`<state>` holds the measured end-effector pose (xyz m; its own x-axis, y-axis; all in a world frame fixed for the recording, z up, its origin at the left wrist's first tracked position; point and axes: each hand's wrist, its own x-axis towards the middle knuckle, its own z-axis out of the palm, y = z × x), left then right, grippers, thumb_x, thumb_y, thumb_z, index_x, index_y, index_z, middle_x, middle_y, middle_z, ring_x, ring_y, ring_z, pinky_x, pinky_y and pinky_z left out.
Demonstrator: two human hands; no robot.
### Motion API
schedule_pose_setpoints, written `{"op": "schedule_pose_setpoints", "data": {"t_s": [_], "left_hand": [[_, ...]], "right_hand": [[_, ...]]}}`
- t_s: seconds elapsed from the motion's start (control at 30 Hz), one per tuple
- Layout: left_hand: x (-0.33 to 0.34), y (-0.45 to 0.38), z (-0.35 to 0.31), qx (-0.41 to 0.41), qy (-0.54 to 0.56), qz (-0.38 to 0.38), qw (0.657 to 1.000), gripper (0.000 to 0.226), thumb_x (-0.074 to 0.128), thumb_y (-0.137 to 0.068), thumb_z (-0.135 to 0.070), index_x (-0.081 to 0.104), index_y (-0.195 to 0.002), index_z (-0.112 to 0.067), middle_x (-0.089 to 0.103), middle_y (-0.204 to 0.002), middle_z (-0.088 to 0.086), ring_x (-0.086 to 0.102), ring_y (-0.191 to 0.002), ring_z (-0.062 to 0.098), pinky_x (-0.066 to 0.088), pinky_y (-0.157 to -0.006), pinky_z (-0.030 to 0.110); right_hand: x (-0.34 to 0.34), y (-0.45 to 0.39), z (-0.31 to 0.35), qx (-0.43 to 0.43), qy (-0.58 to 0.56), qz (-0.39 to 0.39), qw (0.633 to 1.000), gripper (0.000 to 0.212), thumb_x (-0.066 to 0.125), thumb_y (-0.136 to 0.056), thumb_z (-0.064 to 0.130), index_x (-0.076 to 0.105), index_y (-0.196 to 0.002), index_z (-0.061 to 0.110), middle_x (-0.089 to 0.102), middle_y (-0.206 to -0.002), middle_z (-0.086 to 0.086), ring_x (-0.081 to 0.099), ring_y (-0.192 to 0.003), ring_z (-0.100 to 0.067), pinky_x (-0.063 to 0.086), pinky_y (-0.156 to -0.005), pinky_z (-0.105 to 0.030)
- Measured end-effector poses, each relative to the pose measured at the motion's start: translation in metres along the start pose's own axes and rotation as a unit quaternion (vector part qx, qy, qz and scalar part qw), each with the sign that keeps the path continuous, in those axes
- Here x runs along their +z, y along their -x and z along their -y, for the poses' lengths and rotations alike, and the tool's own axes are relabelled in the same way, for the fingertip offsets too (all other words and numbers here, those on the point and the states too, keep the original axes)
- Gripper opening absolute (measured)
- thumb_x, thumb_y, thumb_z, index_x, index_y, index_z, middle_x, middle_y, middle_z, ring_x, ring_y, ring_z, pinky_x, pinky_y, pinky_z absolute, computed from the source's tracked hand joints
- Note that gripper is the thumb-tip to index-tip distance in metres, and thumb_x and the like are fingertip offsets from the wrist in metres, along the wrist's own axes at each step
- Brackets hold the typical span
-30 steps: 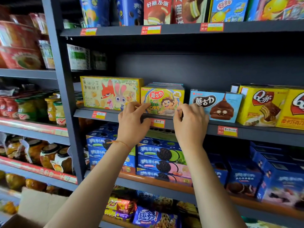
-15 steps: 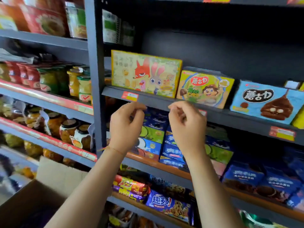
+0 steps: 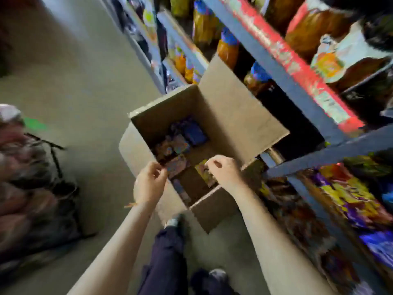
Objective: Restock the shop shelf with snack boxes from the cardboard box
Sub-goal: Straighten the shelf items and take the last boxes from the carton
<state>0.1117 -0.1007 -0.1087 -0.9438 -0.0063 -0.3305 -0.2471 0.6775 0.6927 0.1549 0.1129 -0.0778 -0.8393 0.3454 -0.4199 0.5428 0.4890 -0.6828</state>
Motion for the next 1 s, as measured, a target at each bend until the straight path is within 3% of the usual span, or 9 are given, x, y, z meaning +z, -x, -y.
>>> {"op": "schedule_pose_setpoints", "data": {"t_s": [0.1,0.17,0.27,0.4,0.6,0.73,0.9,1.0], "left_hand": [[0.007,-0.027,0.049,-0.062,0.015,0.001,0.998,0.025,0.066,-0.092,-0.037,0.056,-0.086,-0.015,0.059,-0.076,-0.005,0.059,-0.079,0.023,0.039,-0.067,0.033],[0.019,-0.044,0.067,-0.064,0.007,0.027,0.998,0.033,0.06,-0.095,-0.044,0.051,-0.083,-0.015,0.057,-0.076,-0.005,0.055,-0.075,0.019,0.037,-0.064,0.035],[0.037,-0.064,0.084,-0.043,0.03,0.06,0.997,0.042,0.056,-0.094,-0.051,0.047,-0.074,-0.016,0.056,-0.071,-0.003,0.053,-0.07,0.019,0.041,-0.066,0.039],[0.054,-0.084,0.096,-0.028,0.068,0.056,0.996,0.055,0.055,-0.086,-0.063,0.038,-0.065,-0.015,0.045,-0.057,-0.003,0.043,-0.057,0.012,0.04,-0.06,0.036],[0.062,-0.09,0.105,-0.014,0.126,0.081,0.989,0.049,0.052,-0.085,-0.06,0.035,-0.066,-0.019,0.04,-0.058,-0.007,0.036,-0.056,0.007,0.038,-0.058,0.04],[0.066,-0.086,0.105,-0.022,0.147,0.081,0.986,0.048,0.052,-0.087,-0.06,0.037,-0.069,-0.018,0.045,-0.061,0.004,0.039,-0.058,0.01,0.04,-0.06,0.046],[0.07,-0.084,0.105,-0.031,0.155,0.07,0.985,0.043,0.05,-0.087,-0.061,0.035,-0.068,-0.025,0.043,-0.061,-0.007,0.039,-0.058,0.008,0.041,-0.061,0.048],[0.071,-0.083,0.106,-0.033,0.16,0.069,0.984,0.044,0.049,-0.087,-0.061,0.035,-0.069,-0.024,0.046,-0.062,-0.001,0.043,-0.059,0.016,0.042,-0.062,0.05]], "right_hand": [[0.075,-0.049,-0.015,0.031,0.048,0.098,0.994,0.014,0.061,-0.093,0.022,0.063,-0.08,0.027,0.068,-0.087,0.004,0.061,-0.087,-0.017,0.048,-0.077,-0.028],[0.112,-0.079,-0.028,0.047,0.065,0.135,0.988,0.009,0.059,-0.094,0.017,0.065,-0.092,0.023,0.069,-0.1,-0.004,0.062,-0.097,-0.022,0.049,-0.085,-0.031],[0.16,-0.121,-0.055,0.103,0.101,0.188,0.972,0.023,0.055,-0.096,0.014,0.066,-0.116,0.012,0.066,-0.12,-0.011,0.06,-0.111,-0.03,0.049,-0.098,-0.039],[0.218,-0.165,-0.107,0.139,0.153,0.279,0.938,0.034,0.051,-0.1,0.021,0.058,-0.133,0.026,0.059,-0.136,-0.008,0.058,-0.119,-0.026,0.046,-0.105,-0.039],[0.236,-0.162,-0.118,0.107,0.249,0.359,0.893,0.043,0.036,-0.105,0.035,0.04,-0.147,0.033,0.046,-0.149,-0.009,0.048,-0.131,-0.033,0.038,-0.11,-0.043],[0.236,-0.165,-0.126,0.104,0.275,0.317,0.902,0.045,0.043,-0.102,0.033,0.033,-0.146,0.033,0.053,-0.139,-0.014,0.055,-0.122,-0.035,0.045,-0.102,-0.045],[0.242,-0.171,-0.128,0.086,0.279,0.26,0.921,0.046,0.052,-0.099,0.026,0.036,-0.142,0.025,0.059,-0.128,-0.013,0.059,-0.116,-0.034,0.049,-0.091,-0.044],[0.246,-0.172,-0.134,0.079,0.298,0.206,0.929,0.047,0.052,-0.1,0.024,0.035,-0.144,0.021,0.062,-0.125,-0.012,0.061,-0.113,-0.033,0.049,-0.087,-0.042]]}}
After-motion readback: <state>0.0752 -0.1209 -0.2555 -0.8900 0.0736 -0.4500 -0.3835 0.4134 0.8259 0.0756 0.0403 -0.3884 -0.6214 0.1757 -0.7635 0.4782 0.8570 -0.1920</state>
